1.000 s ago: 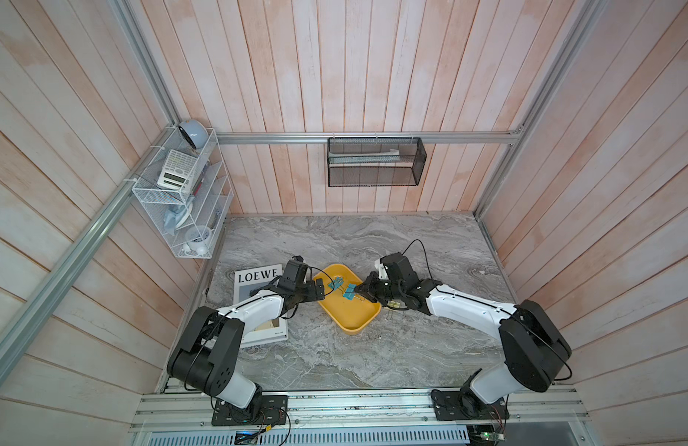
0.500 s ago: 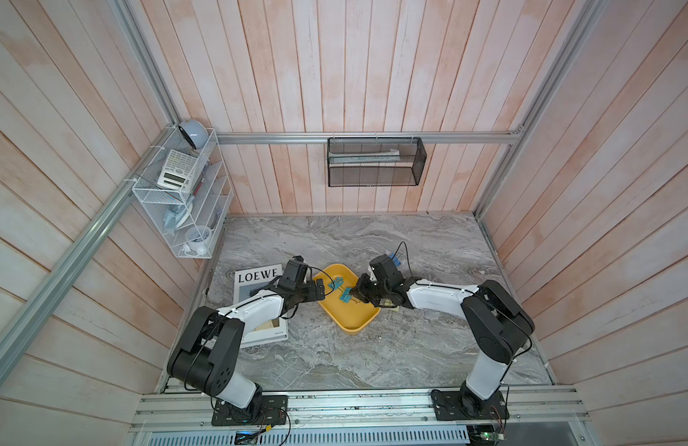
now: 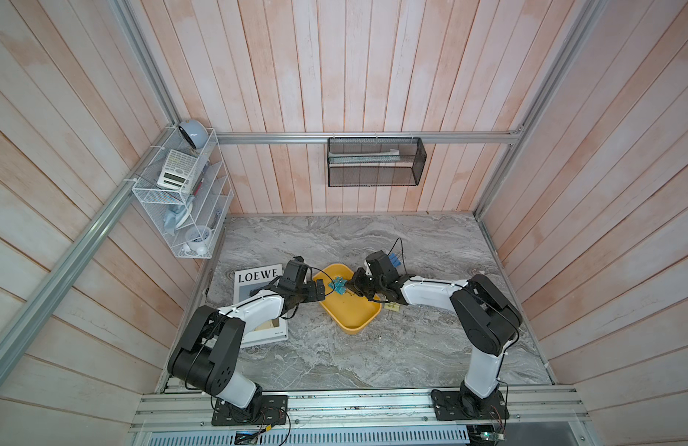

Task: Put the binder clips in the storage box
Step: Place the binder clip in the storage box.

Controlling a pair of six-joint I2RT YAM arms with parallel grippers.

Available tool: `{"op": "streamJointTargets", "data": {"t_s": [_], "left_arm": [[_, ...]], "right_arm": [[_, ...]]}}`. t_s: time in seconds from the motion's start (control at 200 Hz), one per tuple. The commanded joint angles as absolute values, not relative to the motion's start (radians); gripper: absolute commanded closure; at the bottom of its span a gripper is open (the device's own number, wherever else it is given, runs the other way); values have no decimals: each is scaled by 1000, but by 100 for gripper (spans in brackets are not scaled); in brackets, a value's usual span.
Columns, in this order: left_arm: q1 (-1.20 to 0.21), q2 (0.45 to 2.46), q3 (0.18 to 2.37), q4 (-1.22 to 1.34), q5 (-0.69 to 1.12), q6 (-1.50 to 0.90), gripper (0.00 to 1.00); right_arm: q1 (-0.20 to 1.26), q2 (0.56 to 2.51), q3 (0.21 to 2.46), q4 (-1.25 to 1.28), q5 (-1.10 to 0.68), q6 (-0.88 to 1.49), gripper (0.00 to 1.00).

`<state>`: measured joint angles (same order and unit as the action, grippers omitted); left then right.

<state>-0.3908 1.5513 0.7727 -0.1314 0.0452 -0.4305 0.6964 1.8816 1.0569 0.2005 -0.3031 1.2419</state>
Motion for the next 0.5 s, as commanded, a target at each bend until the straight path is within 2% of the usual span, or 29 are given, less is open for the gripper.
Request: {"op": "streamJointTargets", "data": {"t_s": [0.0, 0.395, 0.495], "left_arm": [[-385, 1568, 756, -103, 52, -429, 0], [-386, 1572, 757, -102, 52, -429, 0], [-385, 1575, 756, -101, 52, -428, 0]], "right_arm": [[694, 1927, 1074, 230, -300, 1277, 100], [694, 1939, 1073, 240, -315, 1278, 100], [695, 1933, 1059, 243, -318, 1274, 92]]}}
